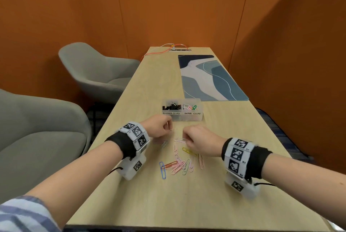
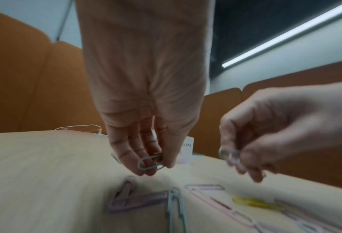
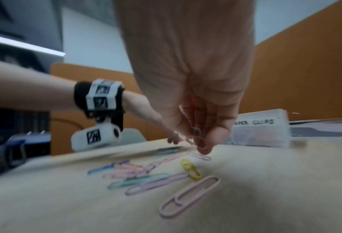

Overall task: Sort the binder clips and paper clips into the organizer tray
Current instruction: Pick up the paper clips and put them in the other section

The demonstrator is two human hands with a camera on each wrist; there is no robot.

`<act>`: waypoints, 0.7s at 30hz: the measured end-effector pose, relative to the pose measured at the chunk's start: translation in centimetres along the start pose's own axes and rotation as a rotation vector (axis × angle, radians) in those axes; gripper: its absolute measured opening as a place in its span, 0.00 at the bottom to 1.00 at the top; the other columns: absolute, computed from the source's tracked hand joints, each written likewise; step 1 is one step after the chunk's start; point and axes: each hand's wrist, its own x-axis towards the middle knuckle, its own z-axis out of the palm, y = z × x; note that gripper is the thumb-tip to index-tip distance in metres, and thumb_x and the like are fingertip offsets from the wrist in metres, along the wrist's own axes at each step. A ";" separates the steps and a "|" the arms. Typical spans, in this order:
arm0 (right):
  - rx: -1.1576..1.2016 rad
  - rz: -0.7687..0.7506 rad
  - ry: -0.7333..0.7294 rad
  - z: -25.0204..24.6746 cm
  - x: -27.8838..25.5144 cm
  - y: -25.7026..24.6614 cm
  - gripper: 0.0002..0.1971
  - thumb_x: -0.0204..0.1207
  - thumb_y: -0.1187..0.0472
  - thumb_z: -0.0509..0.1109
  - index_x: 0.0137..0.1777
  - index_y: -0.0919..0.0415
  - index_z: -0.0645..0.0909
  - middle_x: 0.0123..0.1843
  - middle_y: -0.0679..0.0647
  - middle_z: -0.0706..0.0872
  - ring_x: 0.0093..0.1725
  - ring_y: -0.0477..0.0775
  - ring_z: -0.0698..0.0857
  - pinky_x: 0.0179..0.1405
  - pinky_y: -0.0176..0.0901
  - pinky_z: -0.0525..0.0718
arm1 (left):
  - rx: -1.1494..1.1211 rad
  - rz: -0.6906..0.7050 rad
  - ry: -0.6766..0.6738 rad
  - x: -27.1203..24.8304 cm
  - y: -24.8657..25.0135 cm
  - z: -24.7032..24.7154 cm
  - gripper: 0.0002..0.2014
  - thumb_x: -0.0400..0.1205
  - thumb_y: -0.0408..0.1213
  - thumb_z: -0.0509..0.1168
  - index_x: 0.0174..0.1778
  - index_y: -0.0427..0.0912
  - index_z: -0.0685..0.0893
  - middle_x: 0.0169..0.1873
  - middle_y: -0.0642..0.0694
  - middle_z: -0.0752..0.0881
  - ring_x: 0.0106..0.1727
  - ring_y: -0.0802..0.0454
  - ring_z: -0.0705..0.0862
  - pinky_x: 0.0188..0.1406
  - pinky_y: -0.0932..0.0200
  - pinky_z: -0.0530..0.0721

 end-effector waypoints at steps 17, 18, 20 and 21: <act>-0.435 -0.120 -0.157 0.8 -0.5 -3.2 0.15 0.77 0.77 0.56 0.62 0.72 0.74 0.62 0.69 0.78 0.61 0.69 0.80 0.49 0.57 0.77 | 0.270 0.042 0.004 -3.0 -0.6 1.1 0.10 0.76 0.29 0.61 0.51 0.42 0.81 0.51 0.42 0.86 0.54 0.43 0.83 0.48 0.53 0.78; -0.430 -0.125 -0.151 0.9 -0.3 -3.0 0.15 0.77 0.76 0.55 0.61 0.72 0.74 0.61 0.69 0.78 0.60 0.69 0.80 0.46 0.55 0.75 | 0.273 0.047 0.004 -2.9 -0.7 1.1 0.10 0.76 0.29 0.61 0.51 0.42 0.81 0.51 0.42 0.86 0.54 0.43 0.83 0.49 0.52 0.78; -0.373 -0.118 -0.161 1.0 0.3 -2.2 0.13 0.76 0.75 0.56 0.58 0.70 0.75 0.59 0.68 0.79 0.58 0.69 0.81 0.43 0.52 0.72 | 0.274 0.057 -0.001 -2.8 -0.7 1.1 0.11 0.75 0.29 0.61 0.52 0.41 0.80 0.51 0.42 0.85 0.54 0.42 0.82 0.49 0.52 0.78; -0.305 -0.106 -0.163 0.8 0.6 -1.7 0.10 0.76 0.73 0.57 0.55 0.68 0.76 0.58 0.68 0.81 0.56 0.68 0.82 0.43 0.50 0.73 | 0.273 0.059 -0.002 -2.7 -0.7 1.1 0.10 0.75 0.30 0.61 0.51 0.40 0.80 0.51 0.41 0.85 0.53 0.42 0.82 0.49 0.52 0.78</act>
